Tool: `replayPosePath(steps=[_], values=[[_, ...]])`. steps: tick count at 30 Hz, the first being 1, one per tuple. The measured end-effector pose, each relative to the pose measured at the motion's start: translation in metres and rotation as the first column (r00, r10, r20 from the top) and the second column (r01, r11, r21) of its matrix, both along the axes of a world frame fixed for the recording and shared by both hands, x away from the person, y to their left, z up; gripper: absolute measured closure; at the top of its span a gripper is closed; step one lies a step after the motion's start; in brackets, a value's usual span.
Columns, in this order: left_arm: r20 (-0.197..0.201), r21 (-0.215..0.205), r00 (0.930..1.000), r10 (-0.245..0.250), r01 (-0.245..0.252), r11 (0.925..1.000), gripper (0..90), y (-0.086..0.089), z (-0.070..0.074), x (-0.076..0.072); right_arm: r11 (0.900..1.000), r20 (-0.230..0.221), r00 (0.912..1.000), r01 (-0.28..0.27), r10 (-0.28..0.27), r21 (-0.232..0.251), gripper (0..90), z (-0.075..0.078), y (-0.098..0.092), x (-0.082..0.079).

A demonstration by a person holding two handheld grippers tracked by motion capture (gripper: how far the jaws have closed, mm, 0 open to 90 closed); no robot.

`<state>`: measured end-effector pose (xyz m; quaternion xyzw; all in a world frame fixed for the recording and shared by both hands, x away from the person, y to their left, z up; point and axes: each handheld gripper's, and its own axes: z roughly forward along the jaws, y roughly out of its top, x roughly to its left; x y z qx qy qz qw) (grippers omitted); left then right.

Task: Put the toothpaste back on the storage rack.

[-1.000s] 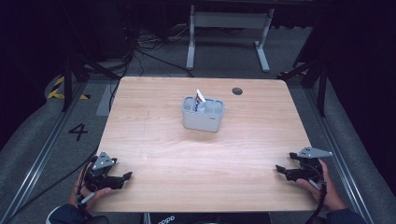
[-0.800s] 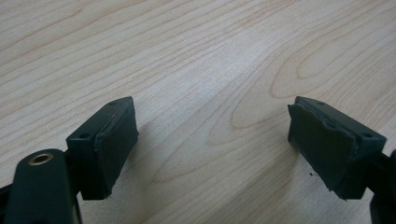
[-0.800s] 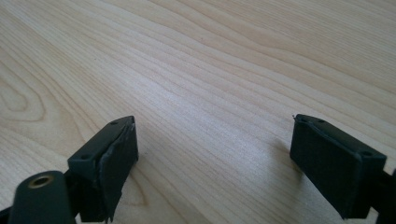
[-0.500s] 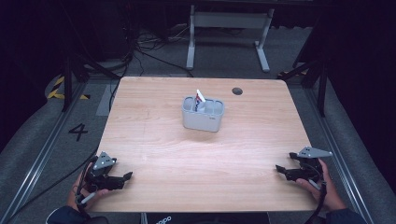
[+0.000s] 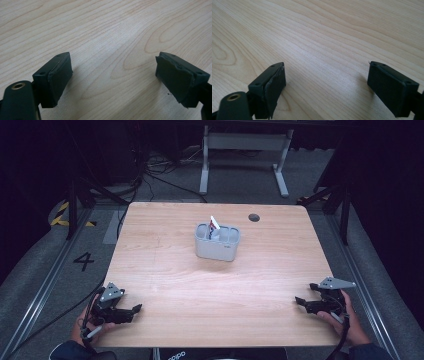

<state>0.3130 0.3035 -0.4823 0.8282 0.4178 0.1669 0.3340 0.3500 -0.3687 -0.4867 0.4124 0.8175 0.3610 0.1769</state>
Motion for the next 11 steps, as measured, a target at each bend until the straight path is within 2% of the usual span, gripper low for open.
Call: replayPosePath(steps=[11], values=[[-0.006,0.005,1.0,0.002,-0.002,1.0,12.5,-0.0018,0.0003,0.001,1.0,0.0,1.0,-0.001,0.001,0.0,15.3,0.0,0.0,0.0001]])
